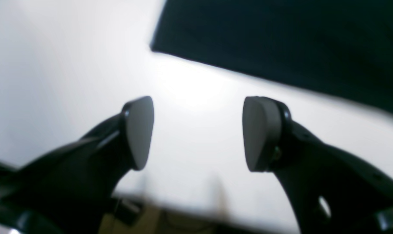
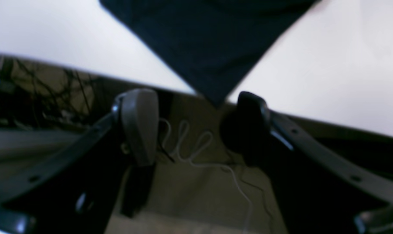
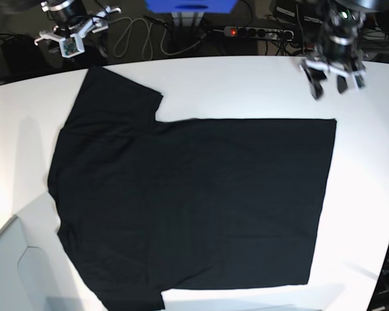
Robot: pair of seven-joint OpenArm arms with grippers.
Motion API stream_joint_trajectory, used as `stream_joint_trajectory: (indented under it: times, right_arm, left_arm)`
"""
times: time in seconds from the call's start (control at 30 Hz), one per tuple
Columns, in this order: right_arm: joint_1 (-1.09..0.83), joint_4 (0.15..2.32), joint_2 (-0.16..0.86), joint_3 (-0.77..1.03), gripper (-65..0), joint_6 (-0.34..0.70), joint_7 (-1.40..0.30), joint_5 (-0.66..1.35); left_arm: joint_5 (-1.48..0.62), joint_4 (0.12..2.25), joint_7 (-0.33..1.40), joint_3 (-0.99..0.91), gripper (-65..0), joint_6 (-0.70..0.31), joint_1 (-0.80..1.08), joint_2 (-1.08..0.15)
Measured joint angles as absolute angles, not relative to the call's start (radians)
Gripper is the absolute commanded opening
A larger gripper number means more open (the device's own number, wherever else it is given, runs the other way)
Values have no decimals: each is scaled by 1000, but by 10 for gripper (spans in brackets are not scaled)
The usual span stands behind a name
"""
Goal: Fold the T-shirt properly
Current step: 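Lower both grippers to the shoulder corners of the black T-shirt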
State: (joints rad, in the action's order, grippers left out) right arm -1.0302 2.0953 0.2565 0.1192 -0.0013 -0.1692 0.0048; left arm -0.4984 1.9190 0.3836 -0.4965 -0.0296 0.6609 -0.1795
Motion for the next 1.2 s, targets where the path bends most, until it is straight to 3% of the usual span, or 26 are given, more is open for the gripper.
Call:
stream_joint_trajectory:
  times: [0.1, 0.27, 0.5, 0.8, 0.93, 1.1, 1.2]
  right_arm:
    - [-1024, 2095, 250, 115, -281, -1, -177, 4]
    - [-1016, 2095, 250, 115, -282, -1, -177, 4]
    - [-1004, 2094, 249, 115, -276, -1, -177, 4]
    - [-1004, 2094, 249, 115, -276, -1, -177, 4]
    - [-1010, 2094, 250, 115, -276, -1, -177, 4]
    - [-1008, 2082, 249, 115, -276, -1, -177, 4]
    - [-979, 2065, 249, 115, -275, -1, -177, 4]
  left_arm:
    - [-569, 1837, 510, -604, -237, -164, 511, -176]
    - [-502, 1671, 614, -716, -235, -228, 345, -168]
    - [-477, 1487, 591, -712, -234, -234, 253, -183]
    - [-491, 1364, 389, -540, -244, -234, 218, -234]
    - [-498, 1360, 388, -533, -354, -234, 220, -233]
    - [-501, 1355, 397, -535, -650, -234, 222, -232]
    - [-506, 1354, 397, -535, -650, -234, 224, -230]
